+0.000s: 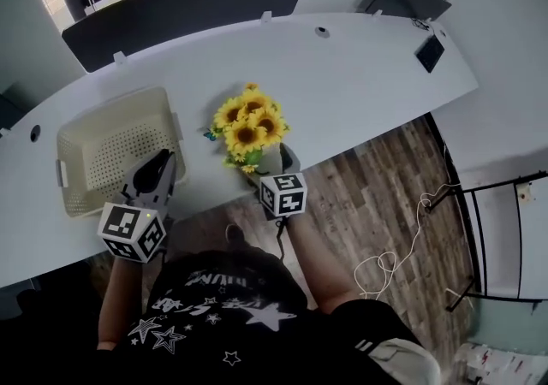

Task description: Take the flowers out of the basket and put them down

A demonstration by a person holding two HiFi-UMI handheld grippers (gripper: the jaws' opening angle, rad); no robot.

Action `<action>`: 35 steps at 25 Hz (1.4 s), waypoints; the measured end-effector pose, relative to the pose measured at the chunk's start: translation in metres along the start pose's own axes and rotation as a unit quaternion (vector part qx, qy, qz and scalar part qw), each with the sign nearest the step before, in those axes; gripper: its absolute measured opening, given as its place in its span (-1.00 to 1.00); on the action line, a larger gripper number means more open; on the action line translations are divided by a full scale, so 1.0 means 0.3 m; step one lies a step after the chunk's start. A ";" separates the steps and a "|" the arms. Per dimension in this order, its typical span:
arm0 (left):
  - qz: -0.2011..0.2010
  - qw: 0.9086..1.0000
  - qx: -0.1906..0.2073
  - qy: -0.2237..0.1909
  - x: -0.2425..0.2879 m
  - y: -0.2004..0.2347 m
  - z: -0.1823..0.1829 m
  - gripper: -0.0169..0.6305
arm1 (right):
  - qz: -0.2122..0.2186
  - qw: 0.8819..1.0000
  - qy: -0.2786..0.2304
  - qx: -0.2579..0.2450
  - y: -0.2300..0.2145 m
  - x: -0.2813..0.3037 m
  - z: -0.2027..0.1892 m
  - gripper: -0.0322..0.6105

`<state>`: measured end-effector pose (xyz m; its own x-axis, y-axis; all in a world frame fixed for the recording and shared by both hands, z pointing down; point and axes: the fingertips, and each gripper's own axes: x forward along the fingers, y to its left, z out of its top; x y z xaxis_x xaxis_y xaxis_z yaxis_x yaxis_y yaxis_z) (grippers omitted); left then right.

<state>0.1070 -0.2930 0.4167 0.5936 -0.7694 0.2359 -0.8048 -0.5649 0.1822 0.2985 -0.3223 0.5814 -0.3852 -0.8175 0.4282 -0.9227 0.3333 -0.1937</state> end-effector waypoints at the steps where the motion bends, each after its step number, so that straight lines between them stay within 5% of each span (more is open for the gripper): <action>1: -0.005 1.000 -0.002 0.001 -0.023 0.006 -0.007 -0.80 | -0.009 1.000 -0.001 0.003 0.010 -0.012 -0.005 0.79; 17: -0.075 0.997 -0.010 0.007 -0.425 0.143 -0.108 -0.80 | -0.084 0.992 -0.097 0.018 0.418 -0.225 0.053 0.77; 24: -0.110 0.994 -0.011 0.015 -0.618 0.179 -0.192 -0.80 | -0.090 0.985 -0.132 0.068 0.630 -0.342 -0.042 0.48; 28: -0.128 0.991 -0.015 0.028 -0.681 0.158 -0.262 -0.80 | -0.140 0.976 -0.146 0.078 0.655 -0.460 -0.091 -0.44; 32: -0.135 0.990 -0.014 0.030 -0.731 0.125 -0.300 -0.80 | -0.161 0.971 -0.159 0.083 0.661 -0.550 -0.097 -0.89; 35: -0.136 0.990 -0.016 0.030 -0.752 0.094 -0.318 -0.80 | -0.159 0.972 -0.156 0.076 0.675 -0.588 -0.093 -0.89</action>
<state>-0.0488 -0.1069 0.4597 0.7881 -0.5707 0.2307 -0.6155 -0.7378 0.2771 0.1793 -0.0974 0.4912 -0.0356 -0.9783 0.2040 -0.9724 -0.0131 -0.2328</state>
